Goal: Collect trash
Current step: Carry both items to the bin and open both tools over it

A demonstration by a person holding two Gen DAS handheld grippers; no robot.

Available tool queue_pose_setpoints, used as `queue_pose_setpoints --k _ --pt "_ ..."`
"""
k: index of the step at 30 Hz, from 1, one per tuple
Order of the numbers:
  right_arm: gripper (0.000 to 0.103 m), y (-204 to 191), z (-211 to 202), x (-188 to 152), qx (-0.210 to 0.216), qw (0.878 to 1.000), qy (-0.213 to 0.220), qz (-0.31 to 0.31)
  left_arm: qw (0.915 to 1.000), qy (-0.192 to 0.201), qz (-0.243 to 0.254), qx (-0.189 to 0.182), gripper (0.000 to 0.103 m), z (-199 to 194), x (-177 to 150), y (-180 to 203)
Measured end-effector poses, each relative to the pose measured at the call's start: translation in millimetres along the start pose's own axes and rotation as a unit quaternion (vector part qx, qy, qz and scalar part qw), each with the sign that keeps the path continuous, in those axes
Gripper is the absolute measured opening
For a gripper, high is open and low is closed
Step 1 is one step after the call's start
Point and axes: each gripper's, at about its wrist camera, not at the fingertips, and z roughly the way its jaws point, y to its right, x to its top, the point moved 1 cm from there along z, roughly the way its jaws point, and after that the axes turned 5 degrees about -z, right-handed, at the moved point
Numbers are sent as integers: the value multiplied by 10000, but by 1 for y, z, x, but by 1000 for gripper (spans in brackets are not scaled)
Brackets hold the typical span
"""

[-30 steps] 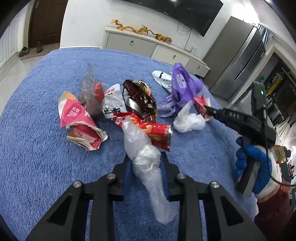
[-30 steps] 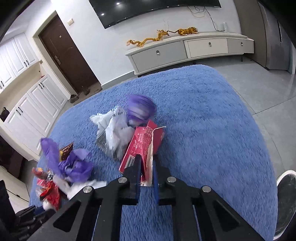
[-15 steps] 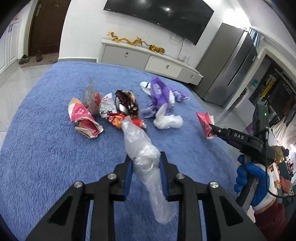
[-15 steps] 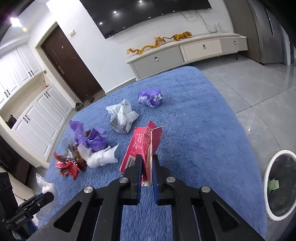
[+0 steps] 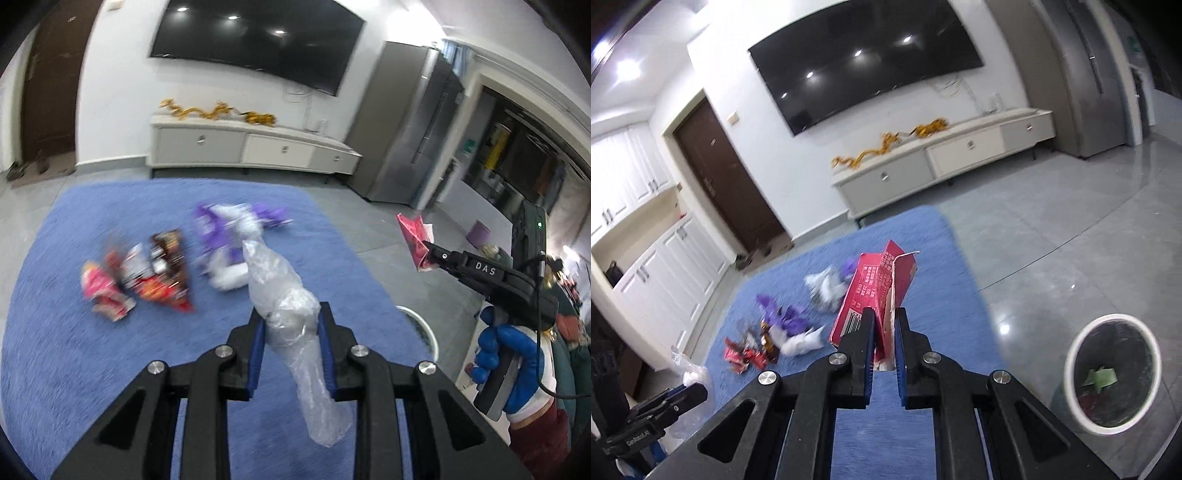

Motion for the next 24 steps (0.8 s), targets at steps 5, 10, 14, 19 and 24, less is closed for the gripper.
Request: queue_pose_setpoints --k 5,10,14,19,24 --pt "10 60 -40 6 -509 9974 352 364 9981 -171 468 -358 25 34 21 61" --pt "10 130 -67 0 -1153 9894 470 751 9915 -503 953 -724 25 81 32 128" --pt "10 191 -75 -16 -1611 9799 355 1126 9818 -857 1381 -987 25 131 30 187" --pt "10 248 -66 -40 -1921 9696 64 1512 9674 -1362 1728 -1256 25 202 20 251" --pt "10 288 -42 -62 -2073 9608 -298 1817 9561 -1804 1839 -1399 25 263 3 292"
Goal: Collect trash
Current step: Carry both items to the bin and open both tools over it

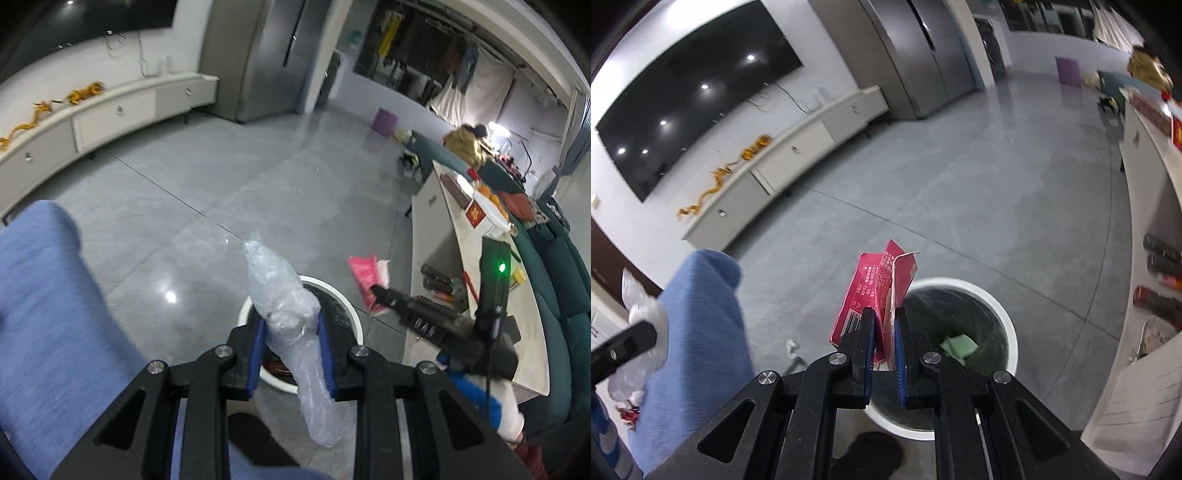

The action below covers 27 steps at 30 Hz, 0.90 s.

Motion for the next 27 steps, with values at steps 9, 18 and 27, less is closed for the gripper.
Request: queue_pose_setpoints --k 9,18,27 --pt "26 32 45 -14 -222 9982 -505 220 9976 -529 -255 -370 35 96 20 15" --pt "38 37 52 -20 -344 9970 -638 270 9961 -650 -526 -291 50 127 18 12" --pt "40 35 21 -16 -334 9976 -369 473 9974 -354 -601 -176 50 85 11 4"
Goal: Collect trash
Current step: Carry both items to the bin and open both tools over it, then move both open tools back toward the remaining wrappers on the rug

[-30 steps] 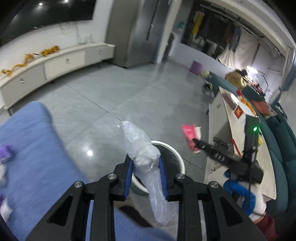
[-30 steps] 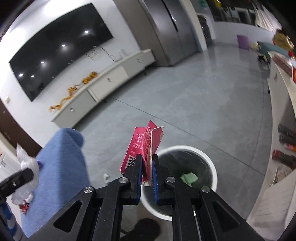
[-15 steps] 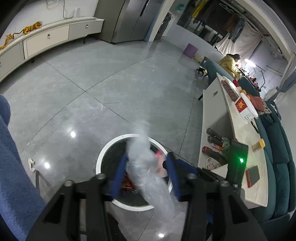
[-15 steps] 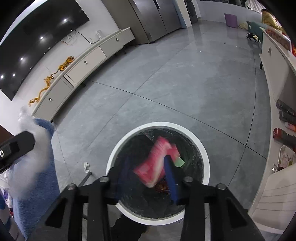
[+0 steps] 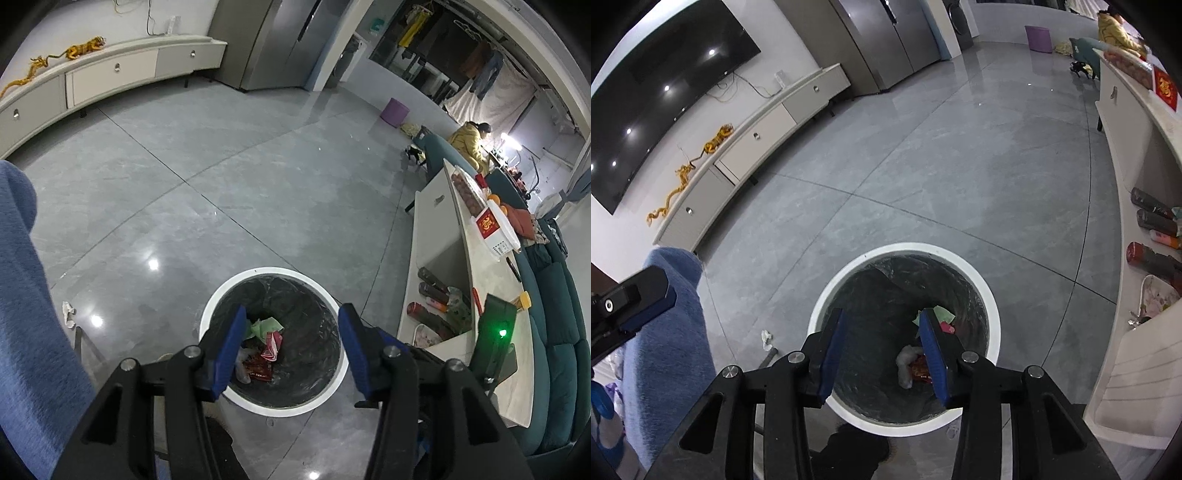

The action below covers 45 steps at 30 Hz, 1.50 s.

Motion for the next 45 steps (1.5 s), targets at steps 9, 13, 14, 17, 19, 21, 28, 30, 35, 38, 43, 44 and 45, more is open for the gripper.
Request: queue_pose_setpoints --k 9,13,14,17,19,21,28,30,35,38,43,44,45 --pt "43 -29 -52 4 46 9990 425 -126 9960 886 -143 34 50 -79 -12 -3" --pt "44 -48 -77 6 116 9976 626 -280 9920 1248 -210 43 50 -116 -18 -6" --pt "44 -54 -85 6 142 9970 687 -322 9914 1295 -184 69 50 -126 -20 -8" --pt "45 -72 -104 7 224 9951 842 -472 9901 1383 -169 171 50 -151 -26 -14" --pt "45 -84 -115 7 287 9936 932 -578 9887 1474 -180 216 50 -167 -32 -19" --pt "45 -97 -127 6 344 9917 1031 -691 9874 1547 -168 302 50 -184 -39 -25" --pt "46 -139 -171 0 569 9830 1374 -1076 9793 1925 -91 613 50 -250 -67 -42" --pt "46 -150 -183 -3 629 9803 1462 -1170 9763 2057 -116 667 50 -269 -74 -49" --pt "48 -176 -216 -12 774 9718 1702 -1440 9641 2482 -245 911 50 -325 -92 -65" --pt "49 -195 -237 -20 881 9647 1872 -1630 9575 2670 -320 1044 50 -352 -102 -72" --pt "50 -226 -270 -31 1080 9522 2103 -1933 9450 2993 -462 1236 50 -400 -125 -86" --pt "50 -234 -277 -34 1126 9487 2157 -2018 9420 3064 -490 1281 50 -410 -131 -88" --pt "51 -238 -281 -35 1159 9462 2193 -2076 9395 3123 -508 1315 50 -418 -135 -90"
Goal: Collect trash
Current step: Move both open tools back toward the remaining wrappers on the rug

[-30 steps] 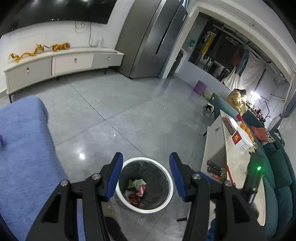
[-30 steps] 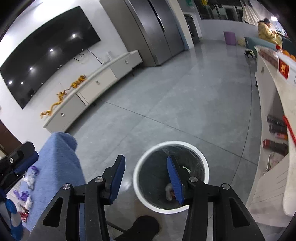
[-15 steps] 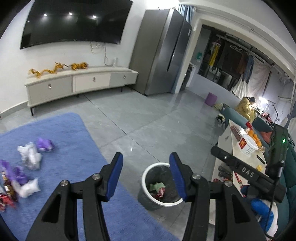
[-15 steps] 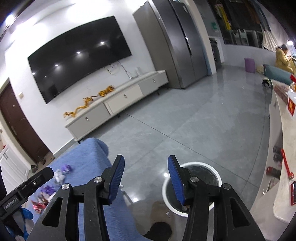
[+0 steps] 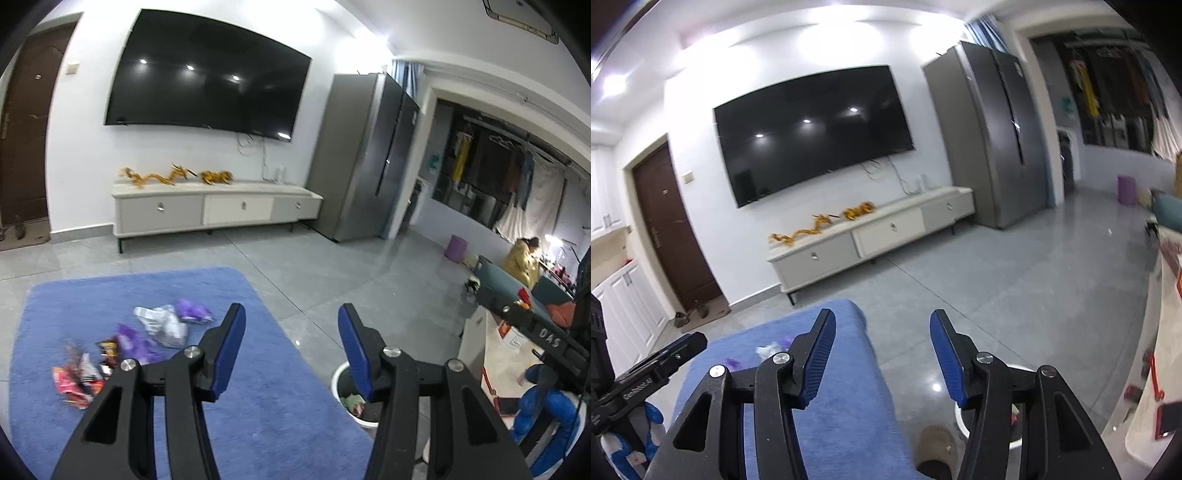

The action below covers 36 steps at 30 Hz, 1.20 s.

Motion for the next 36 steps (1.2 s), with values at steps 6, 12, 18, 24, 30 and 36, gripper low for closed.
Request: queue_pose_setpoints --k 6,12,18,24,30,36 --pt "56 -41 -26 16 393 9982 348 -272 9990 402 -16 209 50 -58 11 -27" --pt "57 -66 -30 26 653 9956 498 -455 9963 726 31 459 50 -105 23 -53" --pt "57 -84 -10 31 792 9939 366 -678 9939 733 128 816 50 -121 32 -85" --pt "57 -106 22 41 901 9917 90 -914 9905 602 144 1228 50 -108 46 -122" --pt "57 -133 71 47 1103 9882 -269 -1030 9845 438 8 1697 50 -89 60 -176" --pt "57 -155 131 33 1184 9830 -709 -1211 9798 86 -440 1947 50 -57 55 -246"
